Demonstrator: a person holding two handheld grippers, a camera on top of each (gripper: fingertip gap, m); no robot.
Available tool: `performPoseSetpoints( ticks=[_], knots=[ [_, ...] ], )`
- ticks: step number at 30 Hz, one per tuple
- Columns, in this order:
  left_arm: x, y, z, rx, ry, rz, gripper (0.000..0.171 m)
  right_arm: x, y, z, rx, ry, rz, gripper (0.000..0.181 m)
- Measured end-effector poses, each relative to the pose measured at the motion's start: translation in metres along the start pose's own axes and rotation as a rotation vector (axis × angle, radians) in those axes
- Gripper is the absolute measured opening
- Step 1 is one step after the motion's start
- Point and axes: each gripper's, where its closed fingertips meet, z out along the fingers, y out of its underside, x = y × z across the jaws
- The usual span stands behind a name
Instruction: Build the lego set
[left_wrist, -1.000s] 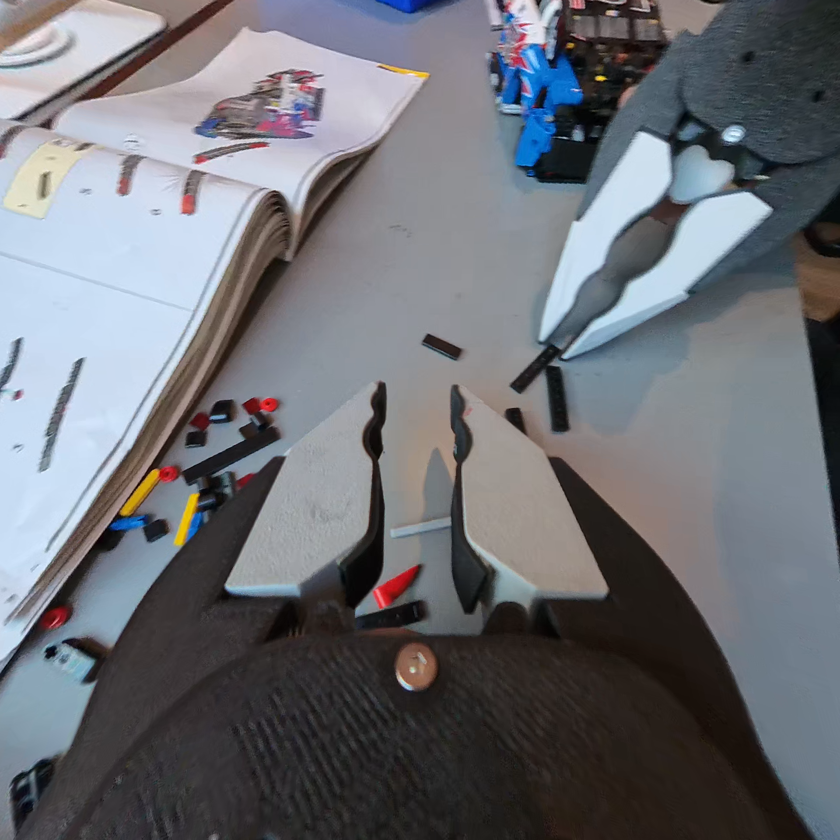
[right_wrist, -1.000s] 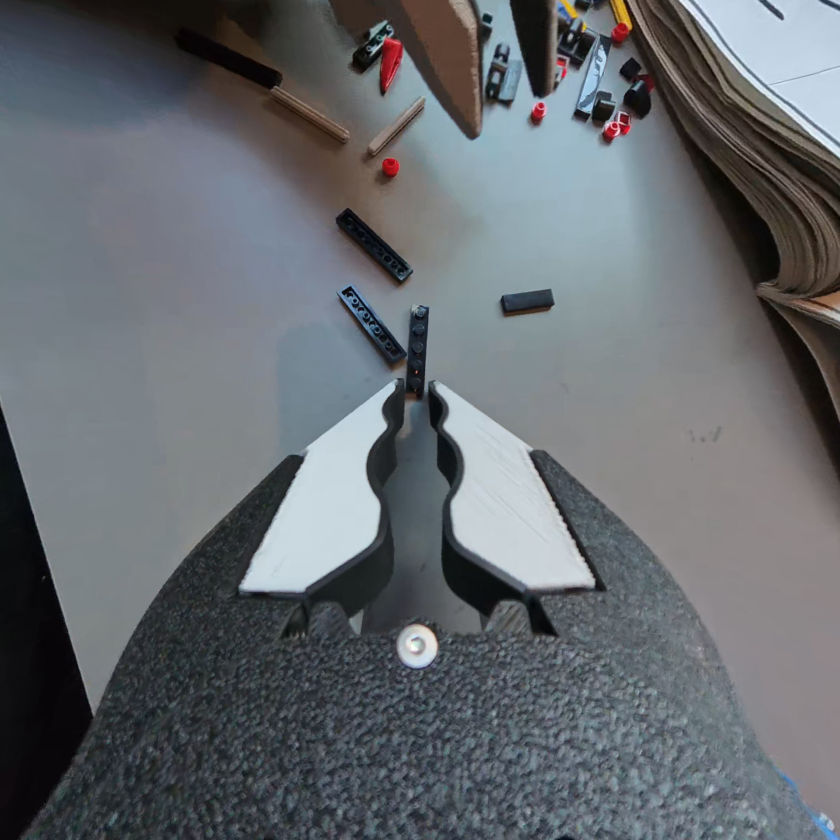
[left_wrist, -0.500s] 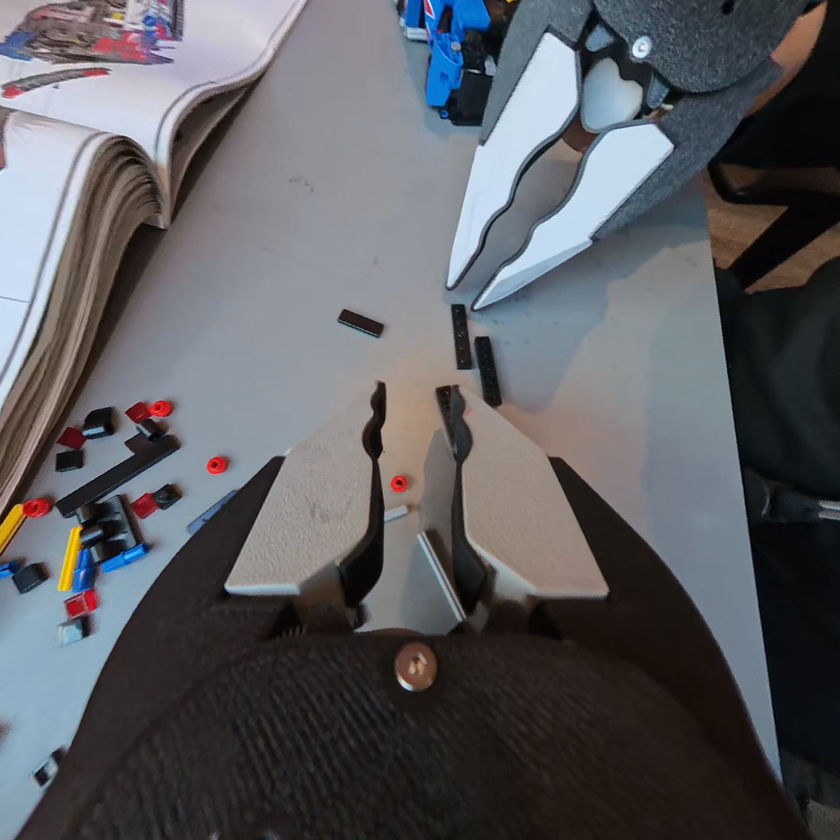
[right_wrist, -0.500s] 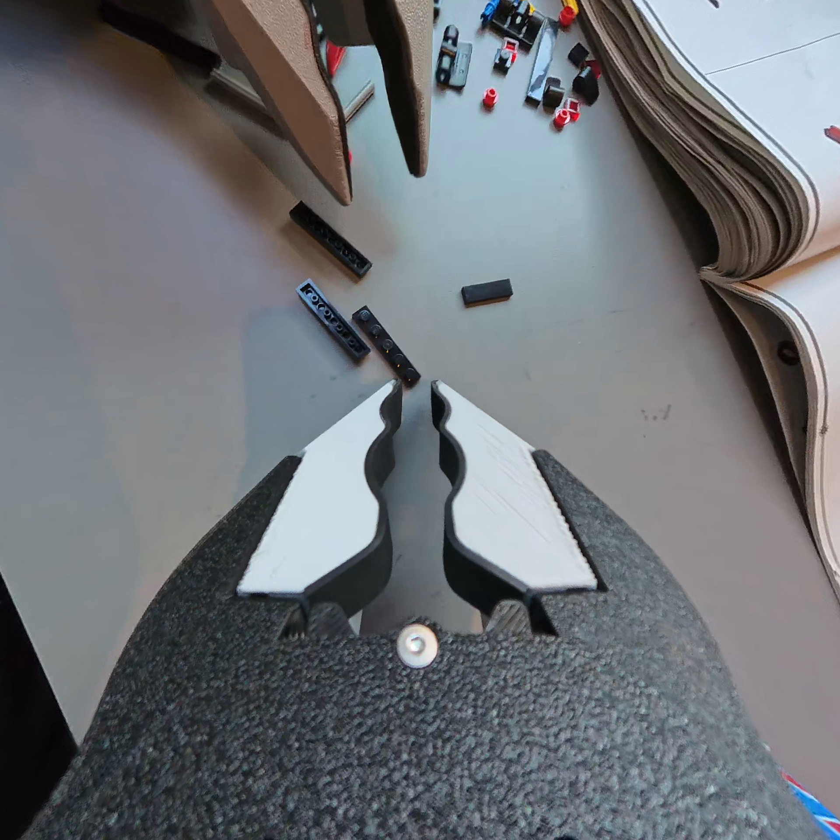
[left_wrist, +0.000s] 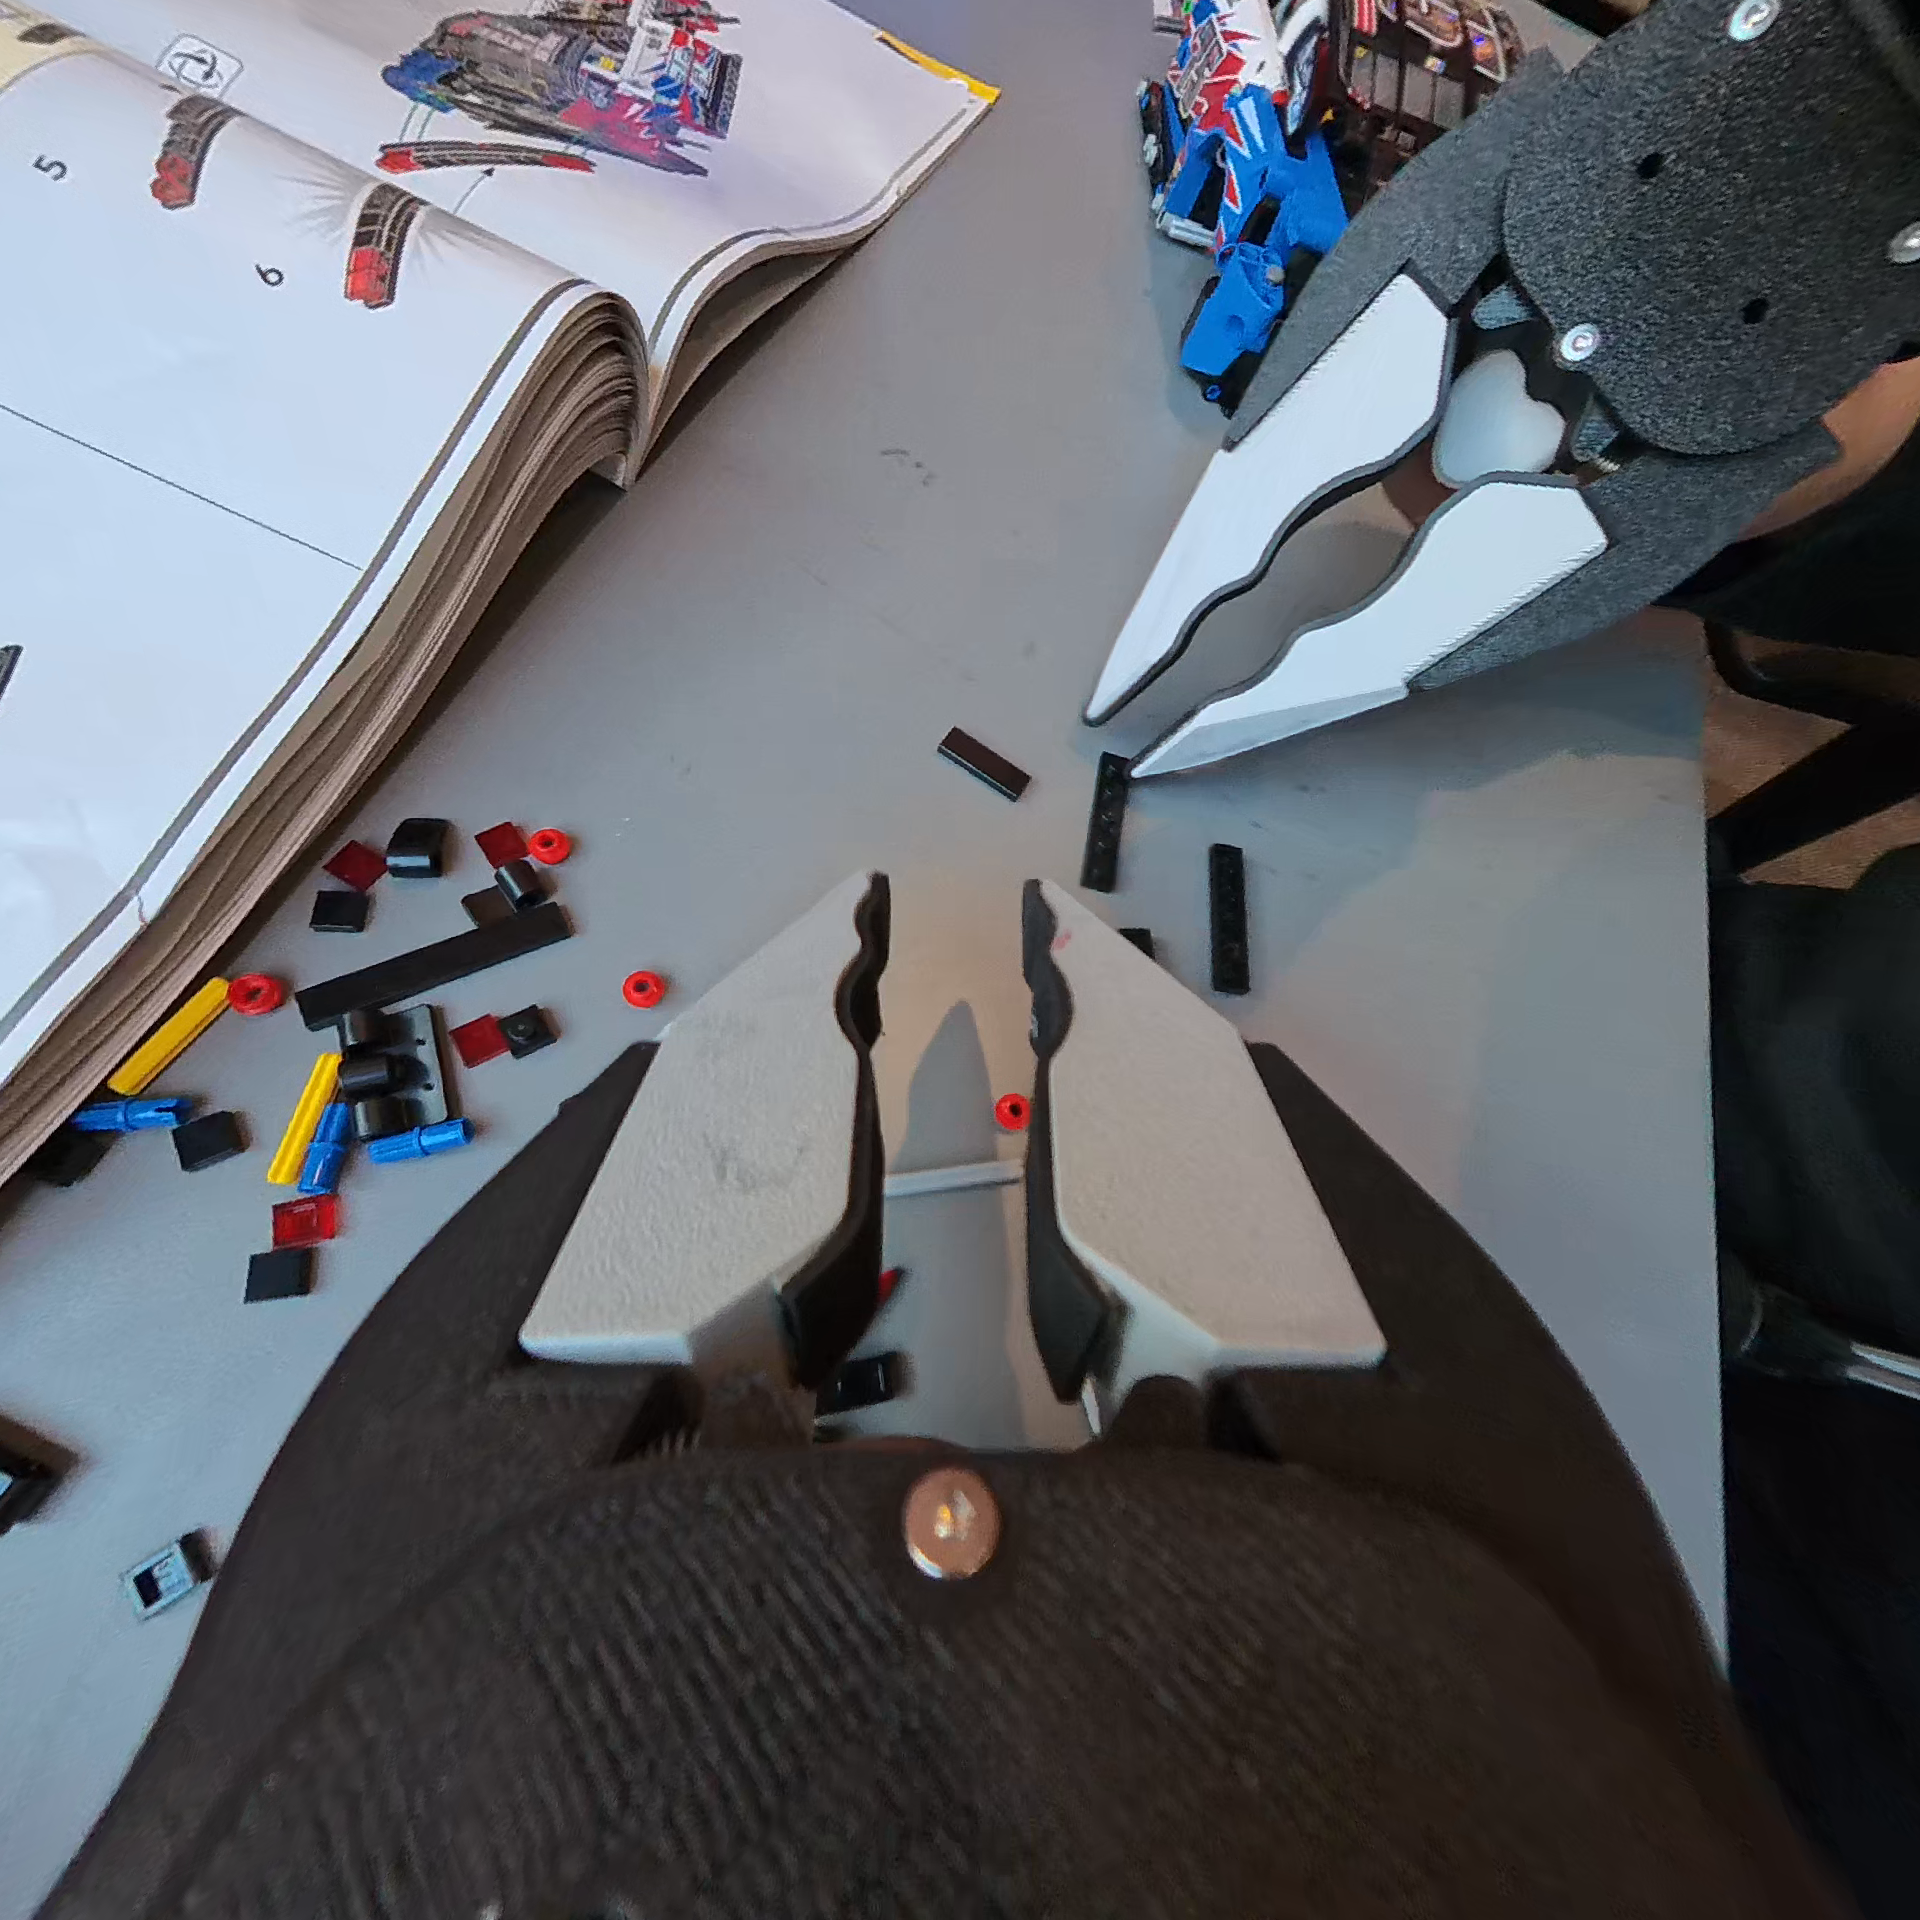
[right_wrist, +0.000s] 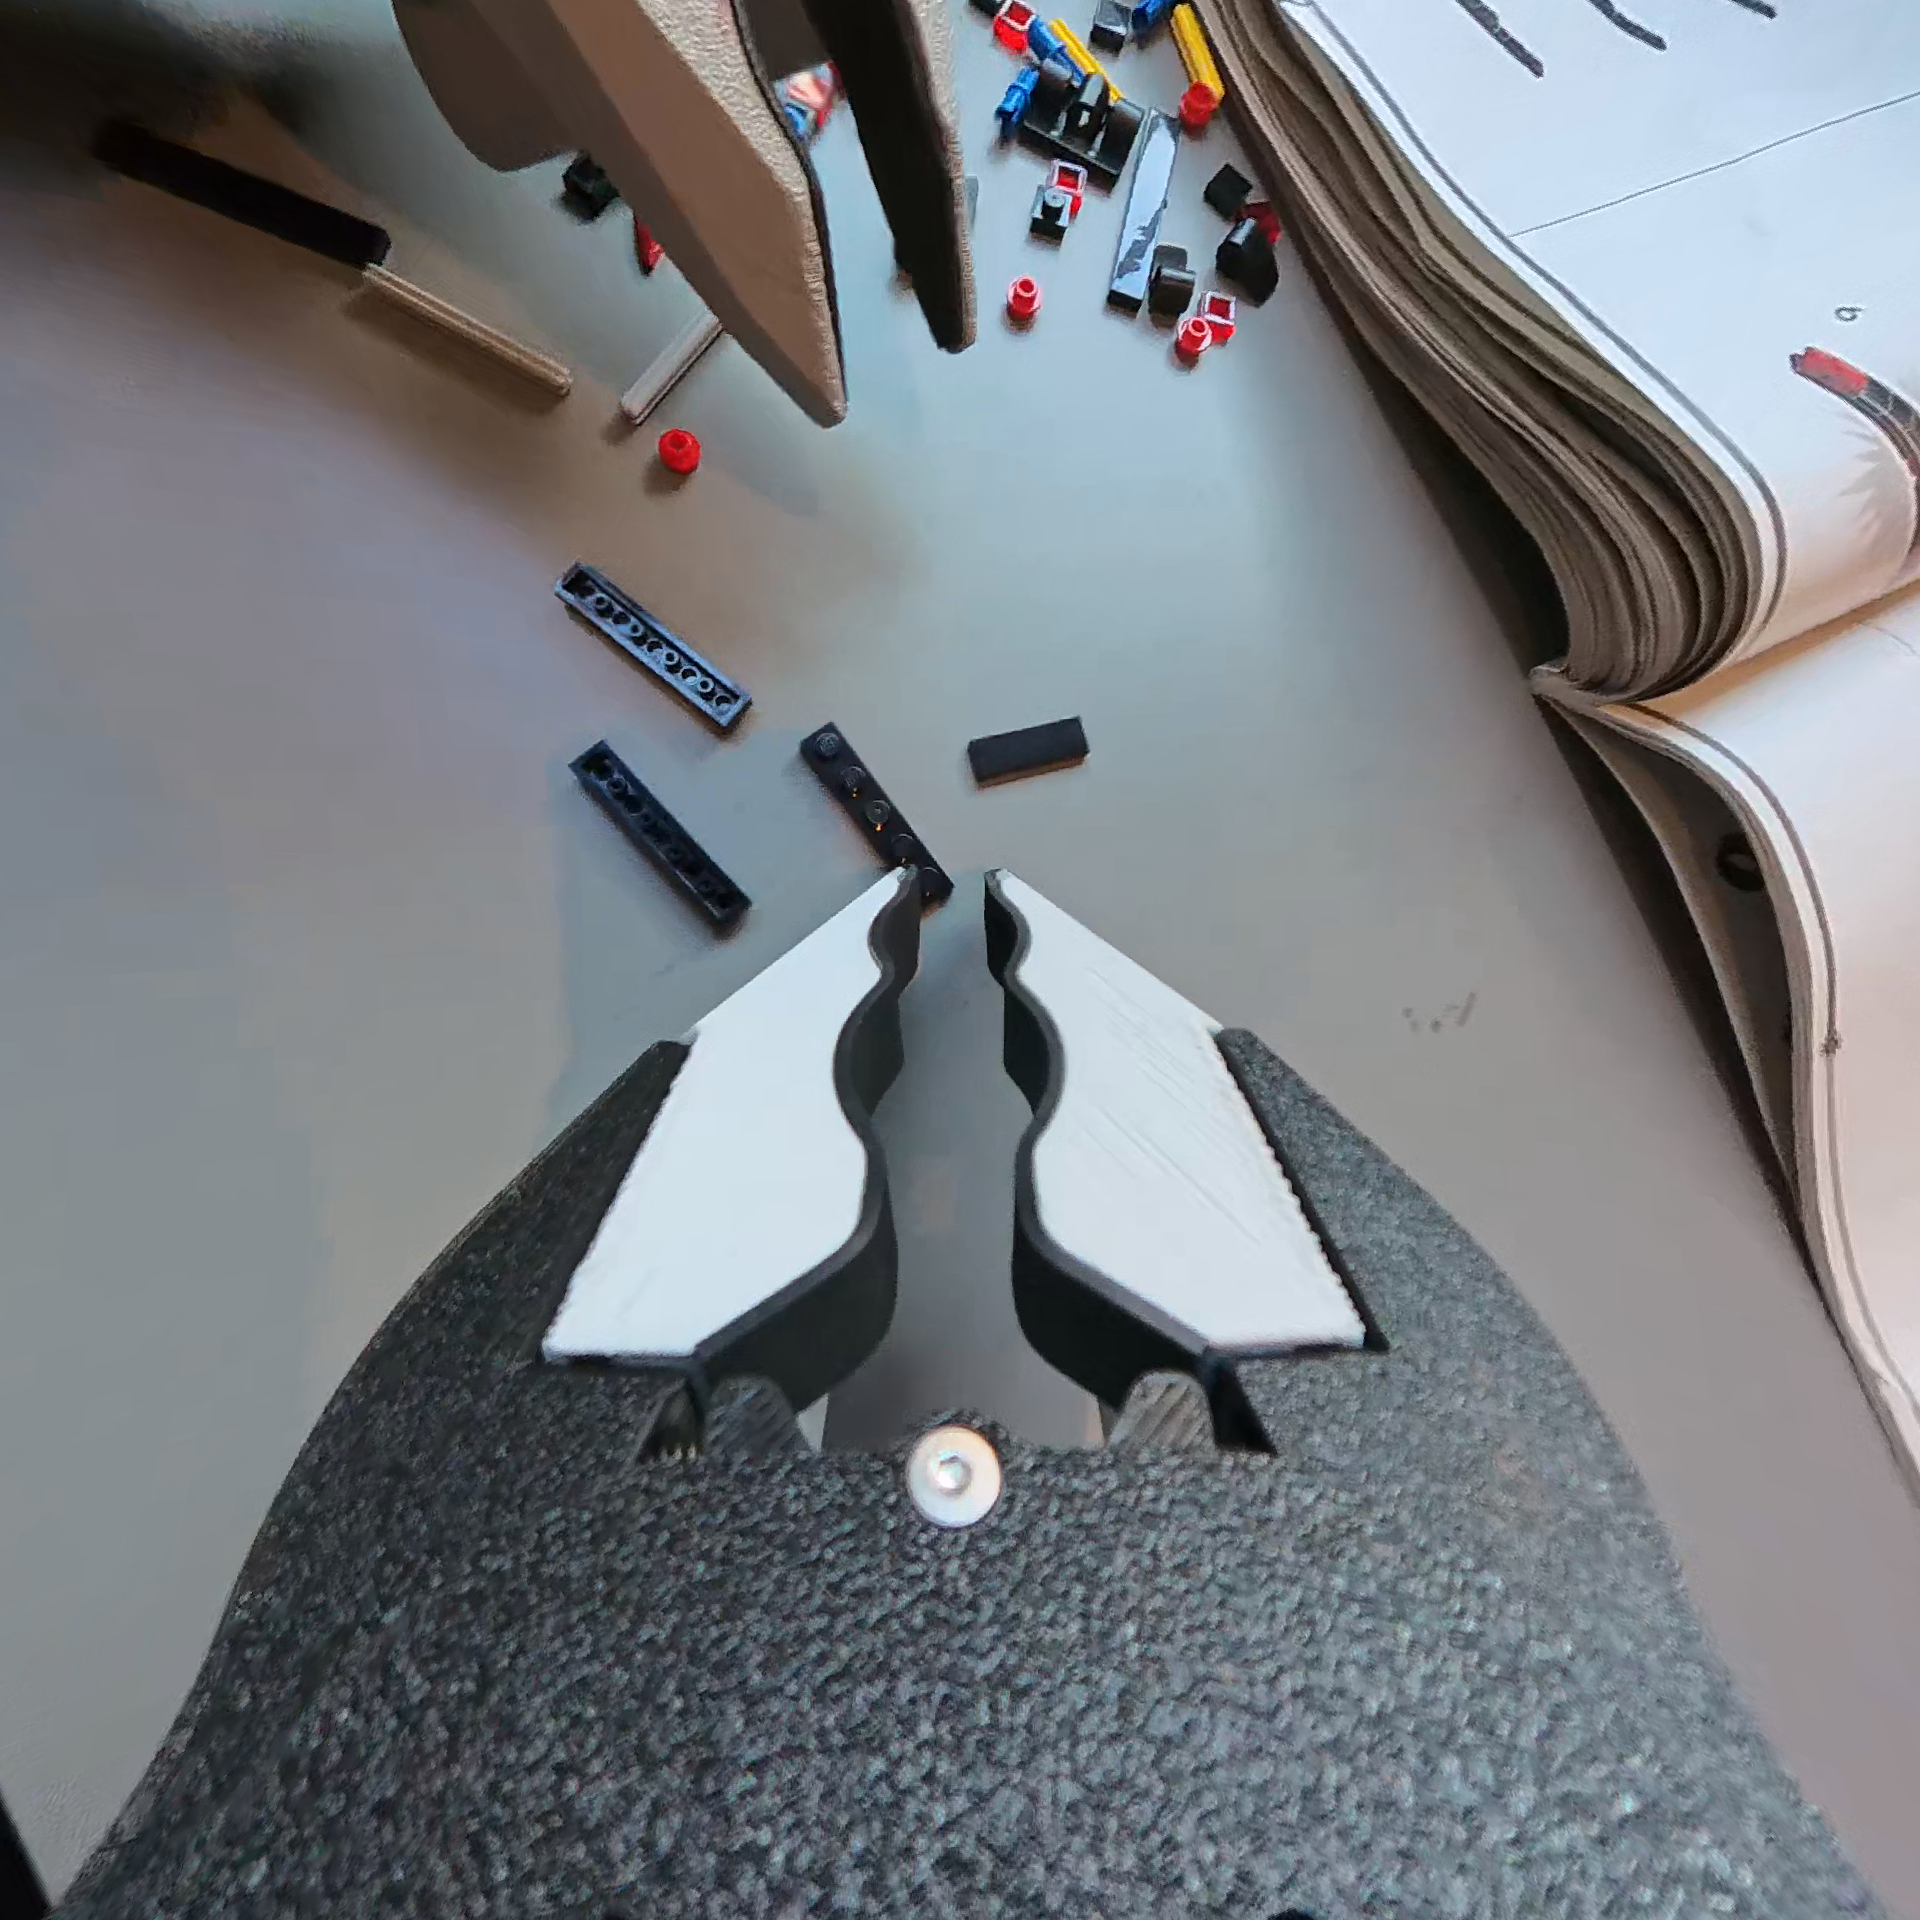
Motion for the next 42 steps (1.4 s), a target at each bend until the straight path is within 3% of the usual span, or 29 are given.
performPoseSetpoints(
  ticks=[9, 17, 20, 23, 26, 30, 32, 35, 39, 42],
  knots=[
    [0.011, 0.005, 0.004, -0.033, 0.045, 0.027, 0.023, 0.011, -0.001, -0.016, -0.005, 0.016, 0.005, 0.012],
    [0.053, 0.031, 0.009, -0.187, 0.219, 0.093, 0.023, -0.029, -0.014, -0.018, 0.036, -0.164, -0.022, 0.013],
    [0.050, 0.044, 0.015, -0.252, 0.177, 0.142, 0.018, -0.037, -0.013, -0.017, 0.027, -0.181, -0.040, 0.013],
    [0.047, 0.045, 0.016, -0.258, 0.150, 0.186, 0.006, -0.036, -0.015, -0.015, 0.031, -0.175, -0.035, 0.013],
    [0.046, 0.045, 0.016, -0.261, 0.134, 0.230, 0.005, -0.034, -0.018, -0.013, 0.044, -0.176, -0.018, 0.013],
    [0.047, 0.028, 0.013, -0.176, 0.114, 0.287, 0.005, -0.034, -0.026, -0.013, 0.084, -0.184, -0.029, 0.016],
    [0.054, 0.018, 0.008, -0.113, 0.165, 0.244, 0.005, -0.032, -0.034, -0.016, 0.124, -0.157, -0.074, 0.021],
    [0.061, 0.012, 0.003, -0.078, 0.292, 0.053, 0.005, -0.035, -0.045, -0.024, 0.186, -0.105, -0.226, 0.023],
    [0.069, 0.002, -0.005, -0.027, 0.424, -0.103, 0.006, -0.041, -0.049, -0.032, 0.170, 0.010, -0.531, 0.021],
    [0.069, 0.003, -0.006, -0.036, 0.455, -0.149, 0.006, -0.041, -0.052, -0.036, 0.147, 0.034, -0.603, 0.014]
  ],
)
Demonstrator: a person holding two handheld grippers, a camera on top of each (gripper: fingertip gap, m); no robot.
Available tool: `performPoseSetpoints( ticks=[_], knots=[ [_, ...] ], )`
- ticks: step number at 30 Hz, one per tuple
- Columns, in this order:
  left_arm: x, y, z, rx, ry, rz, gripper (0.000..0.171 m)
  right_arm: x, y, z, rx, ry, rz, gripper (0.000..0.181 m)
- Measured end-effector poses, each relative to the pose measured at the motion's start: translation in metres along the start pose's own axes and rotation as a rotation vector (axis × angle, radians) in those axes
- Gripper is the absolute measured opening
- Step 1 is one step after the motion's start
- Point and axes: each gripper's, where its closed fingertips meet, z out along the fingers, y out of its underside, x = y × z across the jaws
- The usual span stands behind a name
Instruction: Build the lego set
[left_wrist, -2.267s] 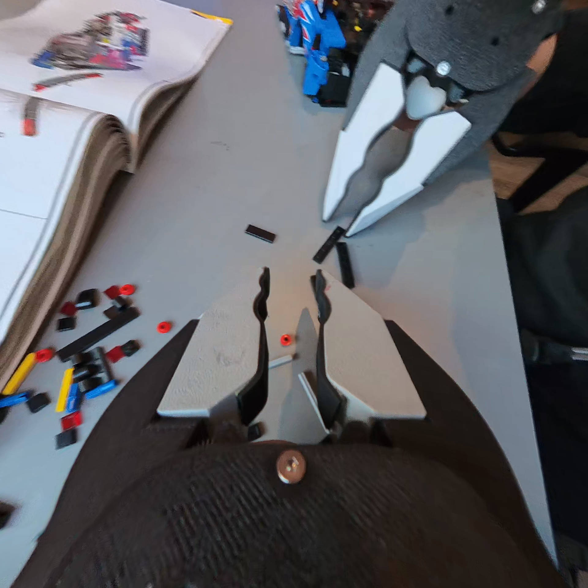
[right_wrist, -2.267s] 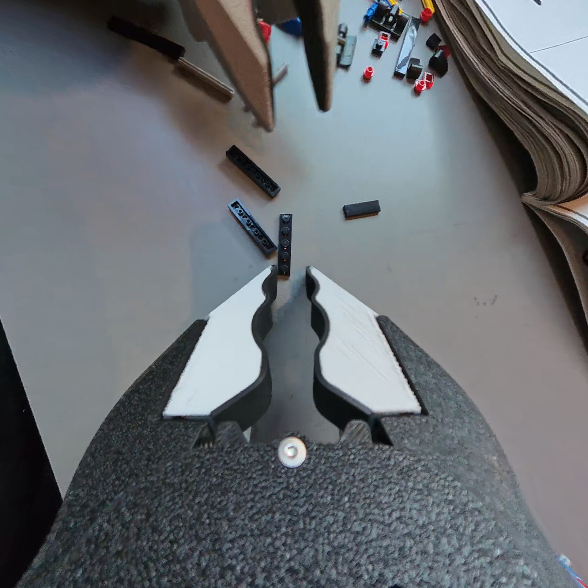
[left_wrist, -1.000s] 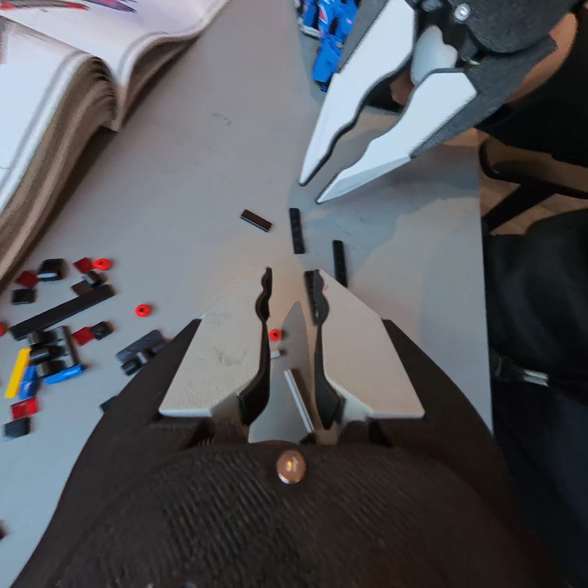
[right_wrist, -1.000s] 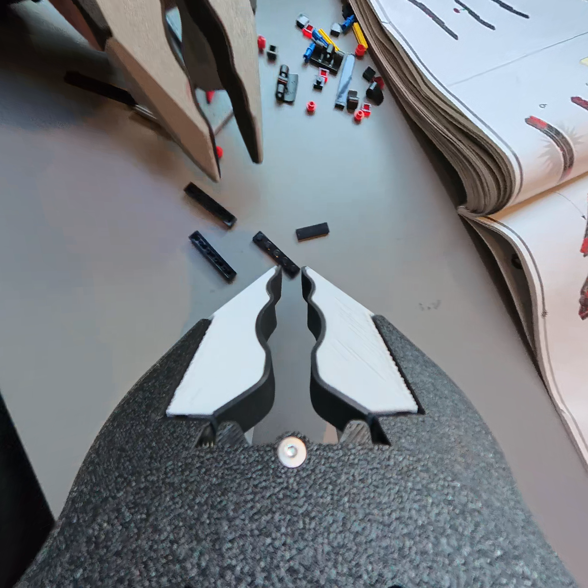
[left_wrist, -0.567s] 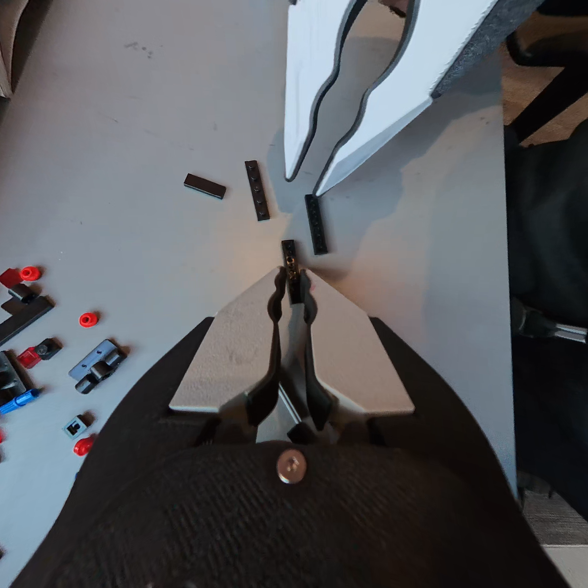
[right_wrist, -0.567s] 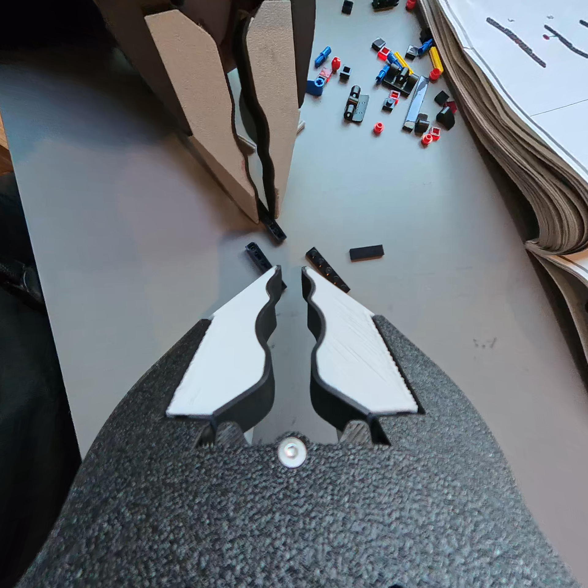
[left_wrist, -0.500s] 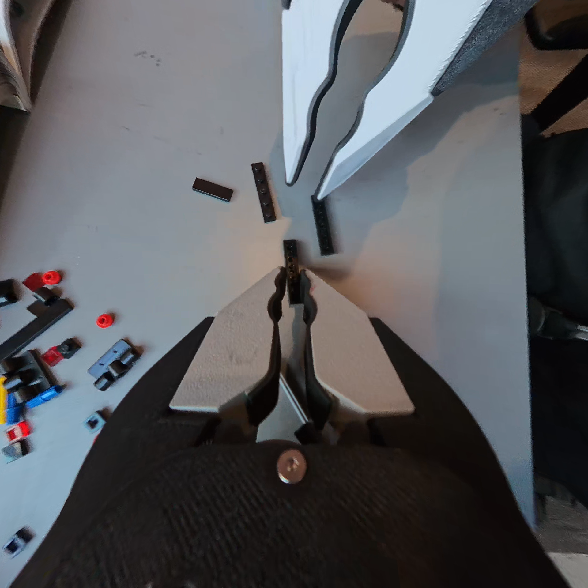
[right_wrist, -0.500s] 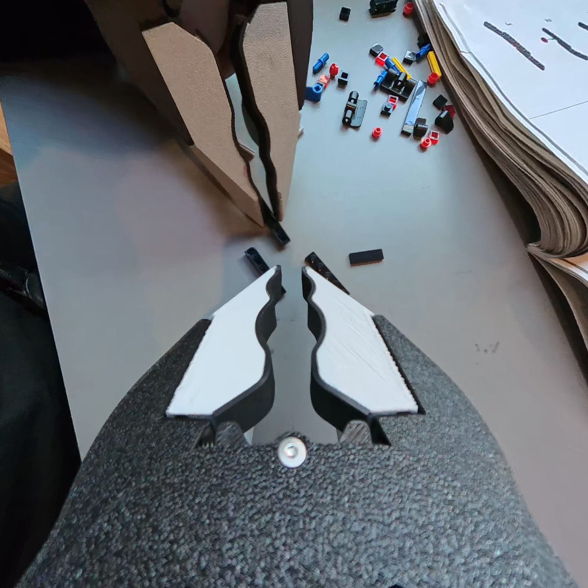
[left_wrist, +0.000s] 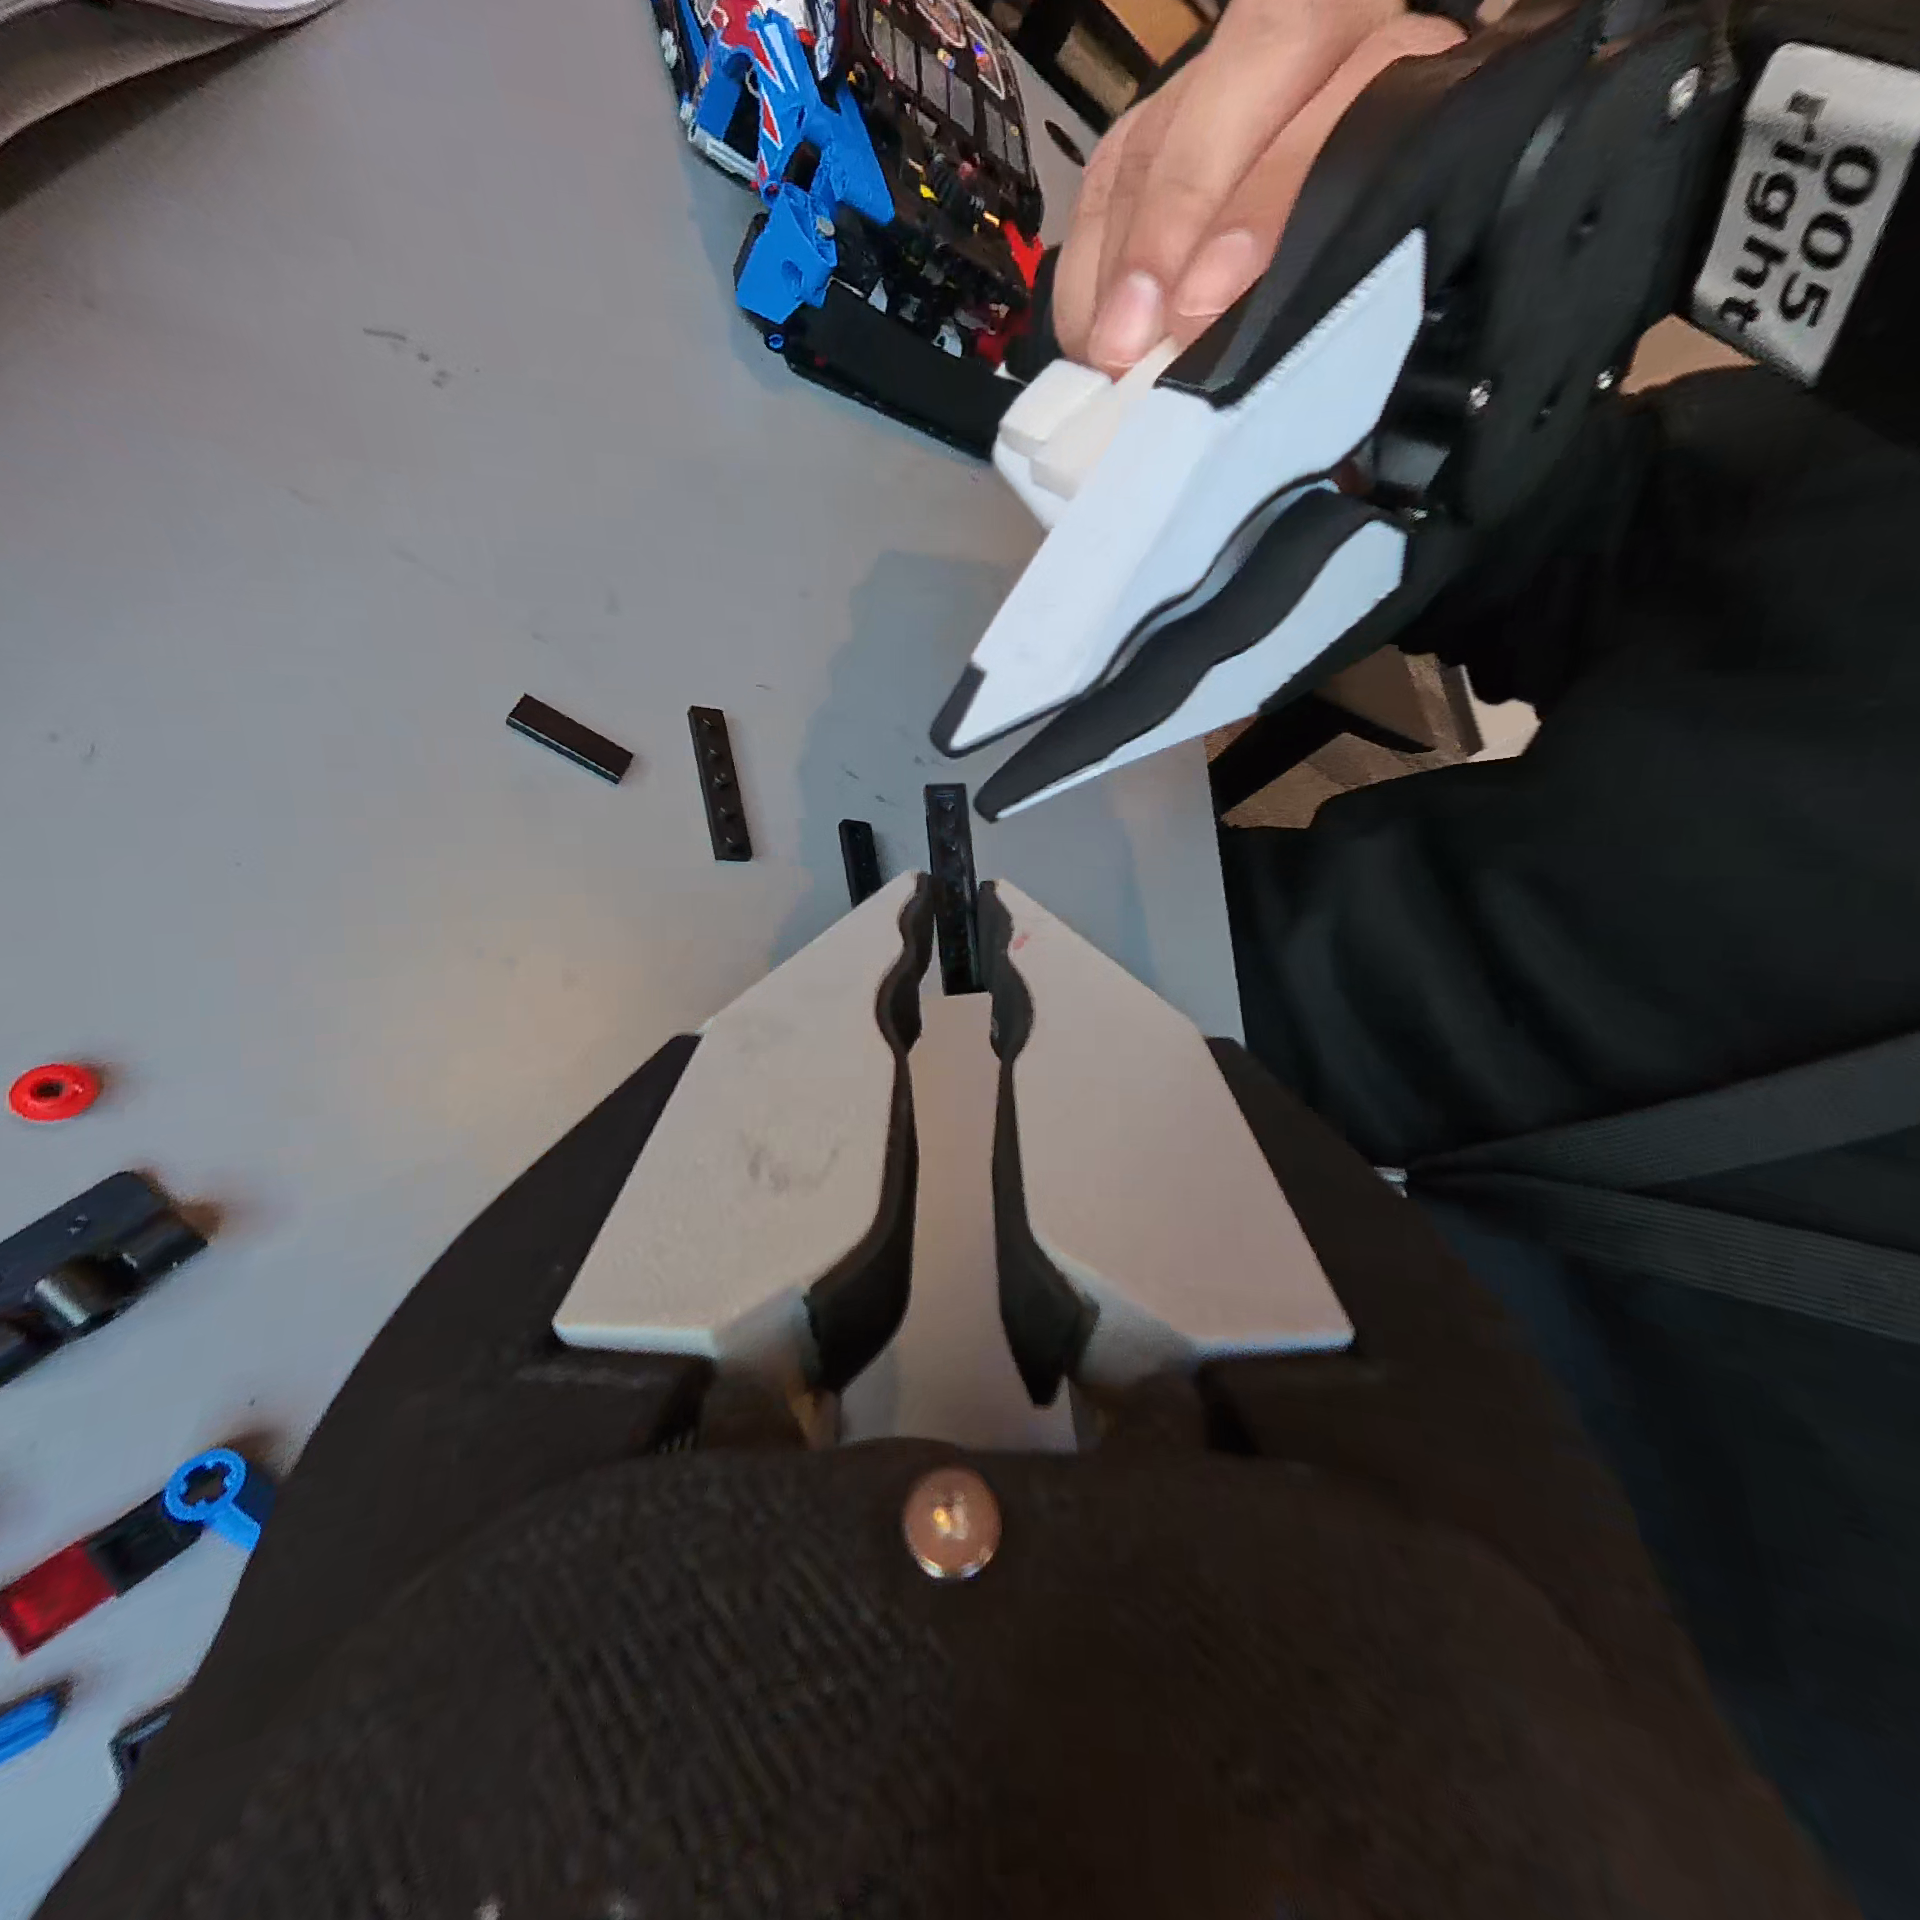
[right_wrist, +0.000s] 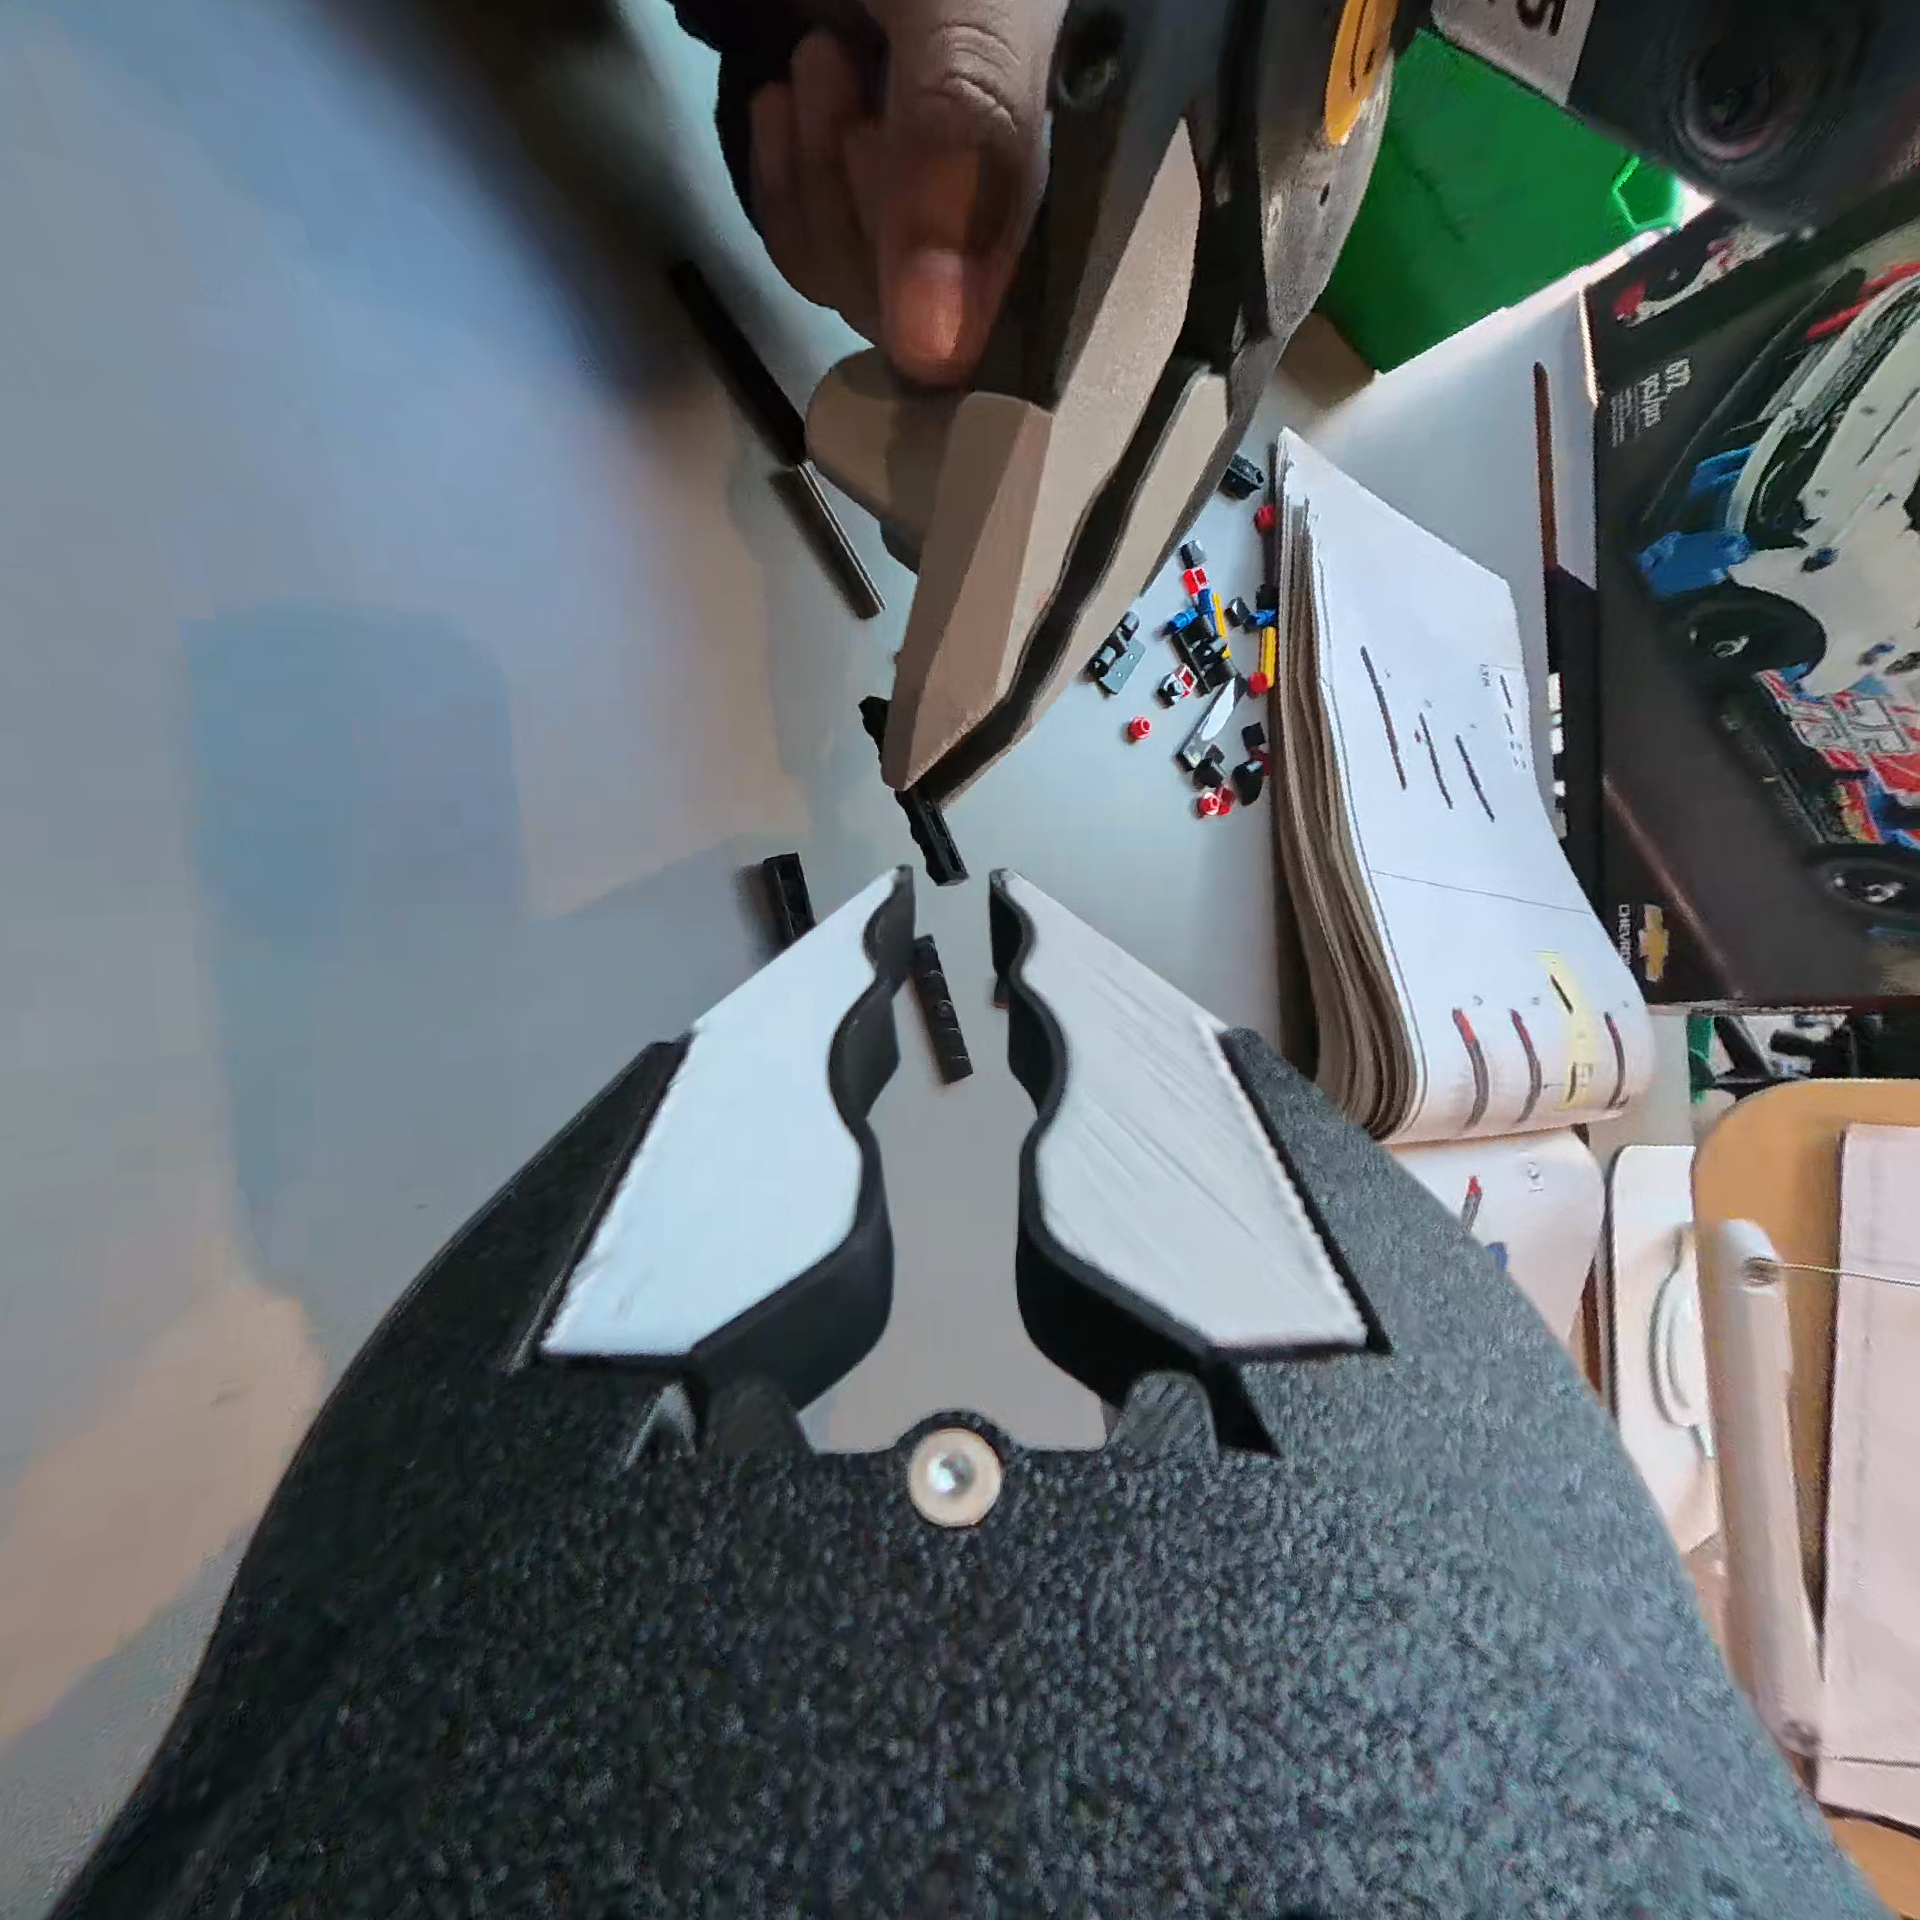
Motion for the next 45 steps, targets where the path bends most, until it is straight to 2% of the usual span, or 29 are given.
performPoseSetpoints(
  ticks=[7, 11, 16, 19, 21, 24, 27, 30, 36, 41, 45],
  knots=[
    [0.010, 0.001, 0.003, -0.005, 0.051, -0.004, 0.006, -0.006, -0.008, -0.002, -0.025, -0.030, -0.136, 0.021],
    [0.015, -0.003, 0.001, 0.016, 0.082, -0.009, 0.006, -0.006, -0.007, 0.003, -0.049, -0.028, -0.175, 0.009],
    [0.016, -0.005, 0.000, 0.022, 0.083, -0.004, 0.006, -0.008, -0.008, 0.004, -0.035, -0.045, -0.163, 0.007],
    [0.016, -0.007, -0.001, 0.032, 0.065, 0.030, 0.006, -0.008, -0.006, 0.003, -0.004, -0.098, -0.047, 0.007],
    [0.010, -0.009, -0.003, 0.029, -0.008, 0.110, 0.009, -0.001, 0.001, 0.003, -0.008, -0.117, 0.064, 0.007],
    [0.007, -0.014, -0.007, 0.027, -0.145, 0.311, 0.030, 0.008, 0.015, 0.003, -0.031, -0.184, 0.282, 0.007],
    [0.006, -0.027, -0.013, 0.078, -0.299, 0.542, 0.024, 0.007, 0.027, 0.001, -0.066, -0.312, 0.504, 0.007],
    [0.011, -0.035, -0.016, 0.132, -0.399, 0.734, 0.024, 0.000, 0.029, -0.001, -0.070, -0.435, 0.653, 0.007],
    [0.006, -0.024, -0.007, 0.055, -0.459, 0.878, 0.033, -0.008, 0.022, -0.009, -0.037, -0.624, 0.828, 0.007],
    [0.001, -0.020, 0.001, 0.010, -0.541, 0.998, 0.040, -0.011, 0.018, -0.013, -0.047, -0.780, 0.904, 0.007],
    [0.003, -0.016, 0.004, -0.005, -0.541, 1.053, 0.031, -0.014, 0.013, -0.012, -0.047, -0.877, 0.950, 0.007]
  ],
)
